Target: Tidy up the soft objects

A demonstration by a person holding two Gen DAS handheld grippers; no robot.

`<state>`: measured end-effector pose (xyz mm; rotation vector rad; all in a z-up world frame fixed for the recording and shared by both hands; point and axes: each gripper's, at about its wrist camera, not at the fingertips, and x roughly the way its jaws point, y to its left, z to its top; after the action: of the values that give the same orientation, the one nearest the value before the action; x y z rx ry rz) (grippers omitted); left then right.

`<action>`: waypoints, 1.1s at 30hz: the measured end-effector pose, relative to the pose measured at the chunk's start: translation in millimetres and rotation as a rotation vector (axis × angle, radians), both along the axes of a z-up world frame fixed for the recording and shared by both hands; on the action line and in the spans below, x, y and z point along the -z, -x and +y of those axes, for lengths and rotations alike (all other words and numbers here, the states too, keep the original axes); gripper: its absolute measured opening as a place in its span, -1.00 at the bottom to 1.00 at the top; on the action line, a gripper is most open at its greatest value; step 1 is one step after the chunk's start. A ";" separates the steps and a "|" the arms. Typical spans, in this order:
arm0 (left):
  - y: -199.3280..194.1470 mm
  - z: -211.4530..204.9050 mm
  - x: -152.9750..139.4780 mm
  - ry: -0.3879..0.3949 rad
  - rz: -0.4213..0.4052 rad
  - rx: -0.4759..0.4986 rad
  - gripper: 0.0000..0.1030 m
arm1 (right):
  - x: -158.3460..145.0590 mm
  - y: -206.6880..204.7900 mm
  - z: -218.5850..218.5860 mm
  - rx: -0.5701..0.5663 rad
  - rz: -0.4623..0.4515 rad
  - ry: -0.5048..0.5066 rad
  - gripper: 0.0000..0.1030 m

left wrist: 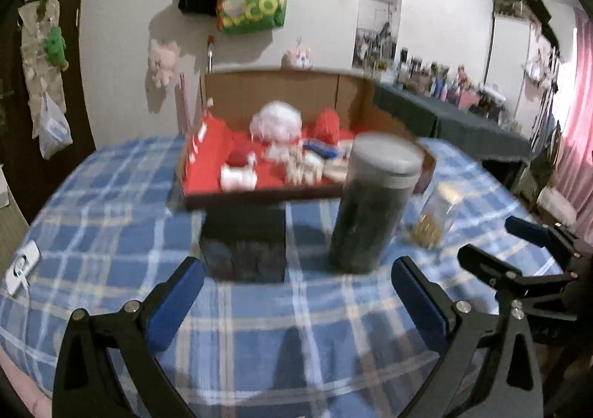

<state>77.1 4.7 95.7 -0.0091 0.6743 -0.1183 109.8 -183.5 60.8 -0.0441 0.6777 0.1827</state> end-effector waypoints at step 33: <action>-28.5 -1.0 77.1 -0.069 0.192 -0.118 1.00 | 66.6 -33.7 -10.3 0.080 0.179 0.034 0.95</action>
<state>105.6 3.7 18.6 0.0064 0.8672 0.0204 143.4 -193.9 -5.8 -0.0333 0.8592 0.0990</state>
